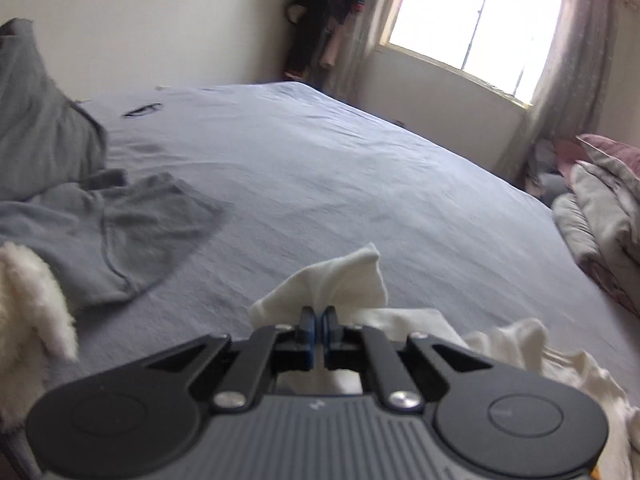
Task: Fold clothes
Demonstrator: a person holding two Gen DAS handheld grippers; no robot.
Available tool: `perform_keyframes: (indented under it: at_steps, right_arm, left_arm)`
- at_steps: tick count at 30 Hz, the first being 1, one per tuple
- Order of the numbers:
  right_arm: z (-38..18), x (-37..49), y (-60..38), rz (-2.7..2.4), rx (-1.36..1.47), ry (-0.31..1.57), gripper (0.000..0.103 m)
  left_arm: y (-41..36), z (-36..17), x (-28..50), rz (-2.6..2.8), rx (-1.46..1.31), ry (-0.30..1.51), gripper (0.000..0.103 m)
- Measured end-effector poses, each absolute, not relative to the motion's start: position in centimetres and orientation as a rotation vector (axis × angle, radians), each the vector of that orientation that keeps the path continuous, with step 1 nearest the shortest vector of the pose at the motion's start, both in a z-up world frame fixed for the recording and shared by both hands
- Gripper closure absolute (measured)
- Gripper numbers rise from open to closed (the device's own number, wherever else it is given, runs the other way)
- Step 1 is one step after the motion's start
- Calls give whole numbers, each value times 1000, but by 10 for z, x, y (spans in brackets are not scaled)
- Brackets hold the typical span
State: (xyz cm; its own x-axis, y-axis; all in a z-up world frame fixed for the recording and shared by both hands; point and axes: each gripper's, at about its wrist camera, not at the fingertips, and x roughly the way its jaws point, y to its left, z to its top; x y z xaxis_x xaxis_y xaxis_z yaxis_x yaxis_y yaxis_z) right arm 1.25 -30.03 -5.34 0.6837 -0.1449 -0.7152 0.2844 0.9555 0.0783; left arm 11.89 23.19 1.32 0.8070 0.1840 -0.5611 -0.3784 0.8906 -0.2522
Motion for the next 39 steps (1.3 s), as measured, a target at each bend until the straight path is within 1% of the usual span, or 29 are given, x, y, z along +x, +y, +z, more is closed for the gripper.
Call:
perform_keyframes:
  at_steps: [3, 4, 6, 8, 10, 16, 18, 20, 23, 29, 34, 37, 38, 39]
  right_arm:
    - [-52, 11, -300, -241, 196, 781, 67]
    - [-52, 11, -301, -234, 208, 782, 67]
    - [-50, 11, -301, -211, 244, 789, 67]
    - [-45, 12, -299, -191, 275, 793, 67]
    - [-40, 15, -294, -164, 290, 798, 67]
    - [-31, 44, -251, -51, 270, 823, 67]
    - [-28, 60, -231, -6, 273, 826, 67]
    - [-25, 75, -212, 39, 274, 826, 67]
    - [-22, 98, -183, 100, 268, 820, 67]
    - [-22, 146, -144, 189, 225, 816, 67]
    - [-25, 188, -131, 246, 183, 778, 67]
    - [-28, 214, -129, 263, 162, 750, 67]
    - [-29, 222, -128, 276, 161, 740, 67]
    - [-30, 229, -128, 293, 163, 731, 67]
  left_arm:
    - [244, 8, 117, 325, -407, 604, 98]
    - [247, 6, 118, 325, -429, 623, 95]
    - [244, 8, 116, 314, -434, 627, 86]
    - [241, 12, 113, 303, -426, 621, 67]
    - [239, 16, 111, 284, -429, 612, 60]
    - [228, 10, 121, 121, -461, 684, 58]
    - [222, 4, 126, 81, -445, 720, 53]
    - [219, -2, 132, 54, -413, 745, 42]
    - [218, -10, 138, 40, -375, 750, 35]
    - [221, -31, 164, -4, -365, 754, 34]
    - [214, -39, 196, -110, -256, 757, 34]
    - [215, -45, 206, -148, -226, 765, 37]
    - [217, -45, 207, -158, -211, 763, 40]
    - [219, -44, 207, -164, -199, 763, 41]
